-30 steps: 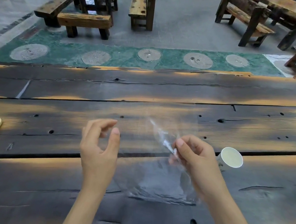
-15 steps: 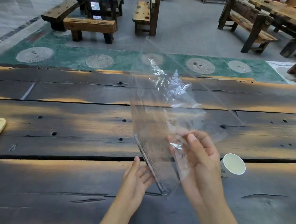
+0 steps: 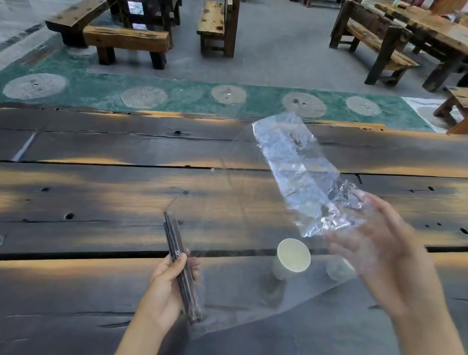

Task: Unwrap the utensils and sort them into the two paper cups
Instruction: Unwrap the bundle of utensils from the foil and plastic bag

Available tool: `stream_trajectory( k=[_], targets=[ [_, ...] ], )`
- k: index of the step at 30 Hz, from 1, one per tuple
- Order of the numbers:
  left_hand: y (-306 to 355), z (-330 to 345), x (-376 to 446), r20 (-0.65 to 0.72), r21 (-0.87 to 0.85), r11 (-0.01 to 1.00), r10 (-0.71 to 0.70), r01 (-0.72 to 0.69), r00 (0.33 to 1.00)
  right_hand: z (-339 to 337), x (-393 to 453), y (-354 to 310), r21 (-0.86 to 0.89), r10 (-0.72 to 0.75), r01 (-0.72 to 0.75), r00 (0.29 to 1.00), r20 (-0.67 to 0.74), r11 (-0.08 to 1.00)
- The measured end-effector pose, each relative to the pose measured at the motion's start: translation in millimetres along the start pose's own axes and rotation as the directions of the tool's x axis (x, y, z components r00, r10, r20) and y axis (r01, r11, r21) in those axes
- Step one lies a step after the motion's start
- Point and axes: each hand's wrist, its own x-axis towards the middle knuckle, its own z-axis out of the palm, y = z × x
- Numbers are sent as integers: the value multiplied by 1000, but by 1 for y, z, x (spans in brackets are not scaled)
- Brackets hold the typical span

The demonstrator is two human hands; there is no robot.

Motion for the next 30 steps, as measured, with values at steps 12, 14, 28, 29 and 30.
stream_trajectory(
  k=[12,14,28,29,30],
  targets=[
    [9,-20,0,72,80,992,87,-93,994,17,34,-7,-618,-133,155,988,82,771],
    [11,-24,-1,67,88,991,100,-106,993,17,35,-5,-666,-177,187,981,84,722],
    [25,-33,-4,28,198,950,241,-242,970,7,41,12,-756,-47,-3,998,-45,655],
    [26,-33,-4,22,205,946,252,-251,968,6,42,13,-742,-29,-33,997,-70,669],
    [27,-32,-5,19,208,943,263,-261,965,5,43,14,-727,-12,-63,995,-98,683]
  ],
)
